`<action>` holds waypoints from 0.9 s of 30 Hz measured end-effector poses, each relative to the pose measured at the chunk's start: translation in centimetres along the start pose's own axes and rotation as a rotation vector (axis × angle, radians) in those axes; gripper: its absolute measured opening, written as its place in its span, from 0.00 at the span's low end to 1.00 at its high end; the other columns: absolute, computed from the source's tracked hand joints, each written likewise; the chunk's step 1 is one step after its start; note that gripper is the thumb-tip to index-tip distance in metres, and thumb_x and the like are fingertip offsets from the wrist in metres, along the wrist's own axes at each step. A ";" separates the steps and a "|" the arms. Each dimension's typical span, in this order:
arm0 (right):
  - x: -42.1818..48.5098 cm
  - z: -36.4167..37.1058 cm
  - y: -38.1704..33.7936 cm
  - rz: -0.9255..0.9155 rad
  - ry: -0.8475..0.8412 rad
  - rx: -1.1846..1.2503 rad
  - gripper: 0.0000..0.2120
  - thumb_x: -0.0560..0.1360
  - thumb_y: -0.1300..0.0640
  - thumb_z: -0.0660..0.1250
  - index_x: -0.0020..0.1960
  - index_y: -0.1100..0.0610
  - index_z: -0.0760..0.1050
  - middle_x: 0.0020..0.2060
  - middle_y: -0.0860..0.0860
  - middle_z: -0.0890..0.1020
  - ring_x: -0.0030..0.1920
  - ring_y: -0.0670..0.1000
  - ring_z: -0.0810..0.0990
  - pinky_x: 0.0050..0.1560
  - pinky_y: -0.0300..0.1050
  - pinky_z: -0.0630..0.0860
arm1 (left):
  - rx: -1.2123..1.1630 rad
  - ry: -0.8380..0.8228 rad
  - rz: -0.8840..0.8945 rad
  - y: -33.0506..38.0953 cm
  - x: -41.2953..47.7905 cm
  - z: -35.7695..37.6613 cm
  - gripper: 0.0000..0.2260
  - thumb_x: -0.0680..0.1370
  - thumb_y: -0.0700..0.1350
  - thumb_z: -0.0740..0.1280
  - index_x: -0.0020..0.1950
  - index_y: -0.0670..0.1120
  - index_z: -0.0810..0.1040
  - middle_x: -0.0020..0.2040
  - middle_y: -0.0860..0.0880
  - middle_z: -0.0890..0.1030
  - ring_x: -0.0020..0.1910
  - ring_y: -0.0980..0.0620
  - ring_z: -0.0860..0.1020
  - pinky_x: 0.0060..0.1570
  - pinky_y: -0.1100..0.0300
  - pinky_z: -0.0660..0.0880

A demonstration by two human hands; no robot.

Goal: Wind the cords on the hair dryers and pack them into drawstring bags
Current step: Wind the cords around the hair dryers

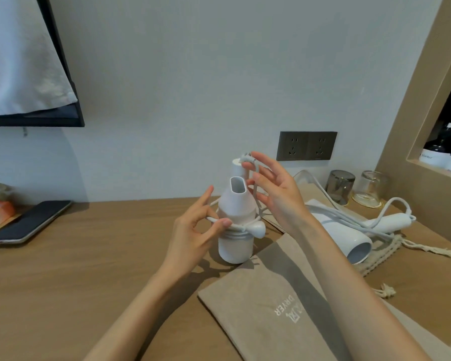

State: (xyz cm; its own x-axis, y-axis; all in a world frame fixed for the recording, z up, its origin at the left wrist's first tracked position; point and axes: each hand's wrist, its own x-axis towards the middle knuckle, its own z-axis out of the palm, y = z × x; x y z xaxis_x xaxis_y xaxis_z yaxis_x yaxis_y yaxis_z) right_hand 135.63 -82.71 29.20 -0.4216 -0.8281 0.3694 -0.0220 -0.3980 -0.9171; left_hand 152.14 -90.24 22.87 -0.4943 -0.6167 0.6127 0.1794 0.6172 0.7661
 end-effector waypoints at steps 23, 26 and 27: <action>1.2 3.8 4.2 0.219 0.021 0.122 0.11 0.79 0.54 0.62 0.53 0.57 0.82 0.35 0.49 0.80 0.35 0.48 0.74 0.37 0.43 0.66 | 0.039 0.374 -0.015 3.7 3.1 -3.2 0.11 0.77 0.52 0.65 0.36 0.55 0.80 0.29 0.38 0.73 0.28 0.46 0.62 0.28 0.57 0.61; 1.1 3.6 4.4 0.232 0.001 0.202 0.15 0.78 0.49 0.61 0.50 0.57 0.82 0.45 0.55 0.81 0.48 0.54 0.75 0.49 0.48 0.69 | 0.135 0.270 0.006 3.6 3.3 -3.5 0.09 0.79 0.46 0.64 0.43 0.49 0.83 0.24 0.56 0.69 0.27 0.56 0.59 0.28 0.64 0.57; 1.1 3.6 4.4 0.234 -0.011 0.221 0.18 0.76 0.45 0.61 0.51 0.57 0.83 0.49 0.57 0.80 0.51 0.55 0.74 0.54 0.51 0.69 | 0.155 0.251 0.020 3.7 3.3 -3.5 0.08 0.79 0.46 0.65 0.45 0.49 0.83 0.26 0.58 0.74 0.27 0.55 0.62 0.28 0.65 0.59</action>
State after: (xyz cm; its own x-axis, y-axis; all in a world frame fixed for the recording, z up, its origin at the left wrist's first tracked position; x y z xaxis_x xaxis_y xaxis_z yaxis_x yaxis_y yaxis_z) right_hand 138.35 -86.80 26.07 -0.3825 -0.9109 0.1551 0.2727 -0.2717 -0.9230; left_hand 154.15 -91.69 28.35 -0.2629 -0.6934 0.6709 0.0450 0.6858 0.7264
